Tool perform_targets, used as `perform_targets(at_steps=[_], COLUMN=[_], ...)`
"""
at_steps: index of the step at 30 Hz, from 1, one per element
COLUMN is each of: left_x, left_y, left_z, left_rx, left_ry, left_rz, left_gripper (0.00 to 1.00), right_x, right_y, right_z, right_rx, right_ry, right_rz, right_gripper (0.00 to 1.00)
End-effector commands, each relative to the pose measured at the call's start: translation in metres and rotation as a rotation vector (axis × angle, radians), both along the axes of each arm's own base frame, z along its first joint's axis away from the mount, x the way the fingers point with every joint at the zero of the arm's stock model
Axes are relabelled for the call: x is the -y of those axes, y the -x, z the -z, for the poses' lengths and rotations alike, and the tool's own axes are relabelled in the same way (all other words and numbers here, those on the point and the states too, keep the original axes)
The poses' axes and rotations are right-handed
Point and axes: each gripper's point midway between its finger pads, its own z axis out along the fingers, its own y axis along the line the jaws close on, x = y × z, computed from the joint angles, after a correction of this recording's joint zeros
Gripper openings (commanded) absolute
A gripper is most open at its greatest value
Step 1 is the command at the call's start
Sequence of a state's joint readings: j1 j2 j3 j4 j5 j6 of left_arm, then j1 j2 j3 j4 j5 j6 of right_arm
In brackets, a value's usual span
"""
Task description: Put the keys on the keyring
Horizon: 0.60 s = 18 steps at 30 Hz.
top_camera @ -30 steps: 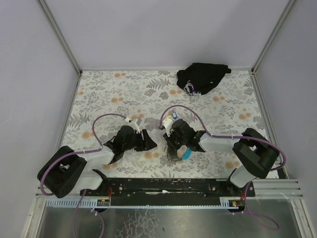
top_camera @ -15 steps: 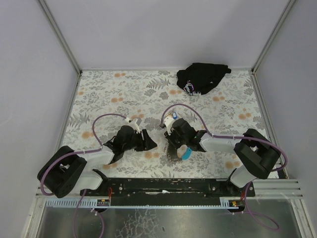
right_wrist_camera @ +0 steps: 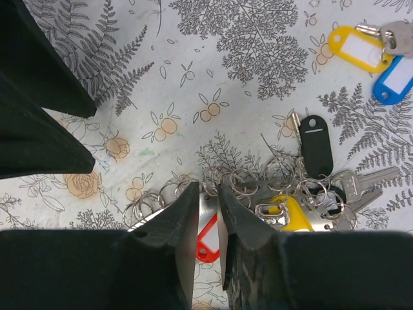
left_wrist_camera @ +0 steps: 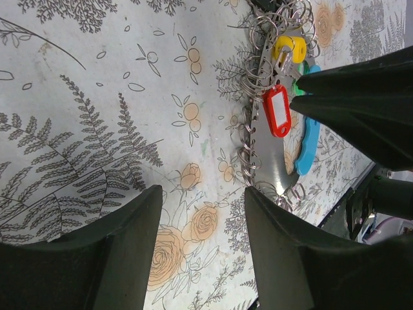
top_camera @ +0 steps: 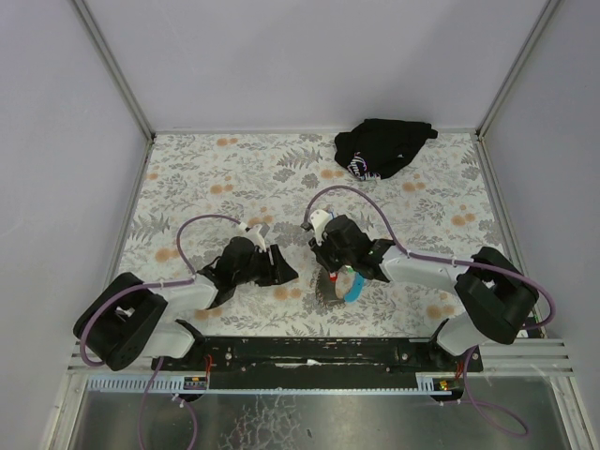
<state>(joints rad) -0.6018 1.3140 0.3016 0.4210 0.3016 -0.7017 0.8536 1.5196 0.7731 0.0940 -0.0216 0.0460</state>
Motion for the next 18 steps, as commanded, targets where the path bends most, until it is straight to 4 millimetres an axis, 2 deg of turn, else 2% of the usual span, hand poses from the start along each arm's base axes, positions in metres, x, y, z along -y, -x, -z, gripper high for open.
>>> perform_targets(at_steps=[1, 12, 18], left_x=[0.015, 0.014, 0.015], left_y=[-0.011, -0.012, -0.012], left_z=[-0.018, -0.016, -0.015], left_rx=[0.06, 0.06, 0.057], left_ry=[0.058, 0.047, 0.049], left_rz=[0.025, 0.026, 0.03], left_gripper=[0.53, 0.54, 0.53], right_x=[0.001, -0.004, 0.0], right_y=[-0.013, -0.013, -0.019], right_z=[-0.007, 0.013, 0.019], right_rx=[0.018, -0.031, -0.029], right_ry=[0.02, 0.08, 0.113], right_rz=[0.044, 0.005, 0.043], right_gripper=[0.24, 0.19, 0.24])
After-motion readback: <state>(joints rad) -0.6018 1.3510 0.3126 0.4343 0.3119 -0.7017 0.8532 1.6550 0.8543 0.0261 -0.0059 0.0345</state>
